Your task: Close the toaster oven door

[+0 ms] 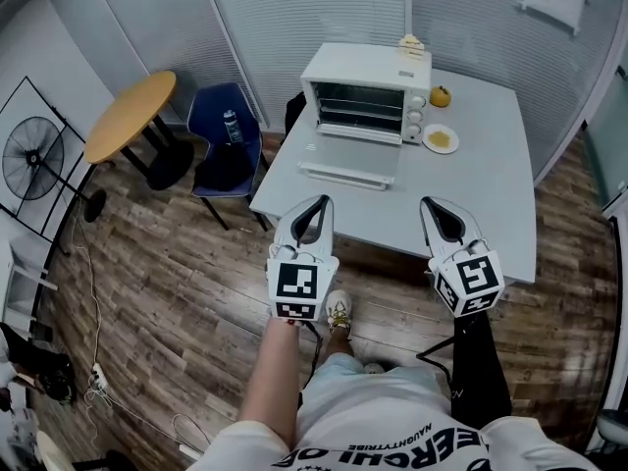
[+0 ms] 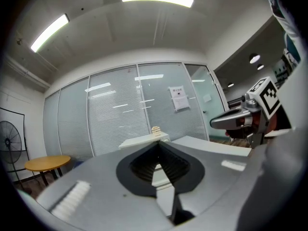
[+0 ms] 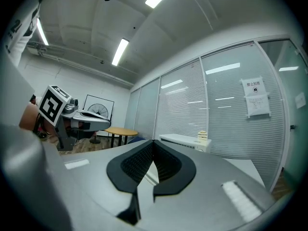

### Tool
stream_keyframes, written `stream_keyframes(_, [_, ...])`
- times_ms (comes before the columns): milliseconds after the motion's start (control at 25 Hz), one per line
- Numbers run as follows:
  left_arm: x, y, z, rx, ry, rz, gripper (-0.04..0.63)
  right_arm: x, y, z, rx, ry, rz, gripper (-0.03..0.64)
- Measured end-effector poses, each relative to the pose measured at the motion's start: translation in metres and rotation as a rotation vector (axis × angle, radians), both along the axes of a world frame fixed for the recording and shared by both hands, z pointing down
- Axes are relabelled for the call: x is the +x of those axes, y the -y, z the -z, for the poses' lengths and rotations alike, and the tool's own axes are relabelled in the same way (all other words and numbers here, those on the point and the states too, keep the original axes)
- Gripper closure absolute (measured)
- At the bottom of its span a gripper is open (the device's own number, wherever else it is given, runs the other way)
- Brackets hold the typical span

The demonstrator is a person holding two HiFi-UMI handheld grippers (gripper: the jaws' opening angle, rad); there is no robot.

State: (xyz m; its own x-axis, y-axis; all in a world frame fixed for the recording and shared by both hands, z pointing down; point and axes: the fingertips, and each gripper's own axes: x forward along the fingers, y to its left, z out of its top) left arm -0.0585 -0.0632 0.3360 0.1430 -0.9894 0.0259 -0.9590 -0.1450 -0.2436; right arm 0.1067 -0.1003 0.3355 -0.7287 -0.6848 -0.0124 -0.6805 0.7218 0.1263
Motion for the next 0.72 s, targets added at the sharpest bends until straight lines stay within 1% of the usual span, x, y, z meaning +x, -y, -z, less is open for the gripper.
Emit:
stream_keyframes(160, [-0.018,0.04,-0.002,-0.002,-0.003,-0.021,0.537,-0.026,0.038,0.002,0.007,-0.003,0.004,0.615])
stream_keyframes(360, [-0.044,0.097,-0.004,-0.021,-0.008,-0.058,0.537,-0.062,0.086,-0.001,-0.011,-0.014,0.003,0.615])
stream_keyframes(600, [-0.076,0.17,-0.017,-0.057,-0.024,-0.106,0.537,-0.099,0.15,-0.014,-0.048,-0.03,-0.034,0.615])
stream_keyframes(720, [-0.087,0.208,-0.032,-0.088,-0.036,-0.145,0.537,-0.115,0.186,-0.023,-0.075,-0.034,-0.064,0.615])
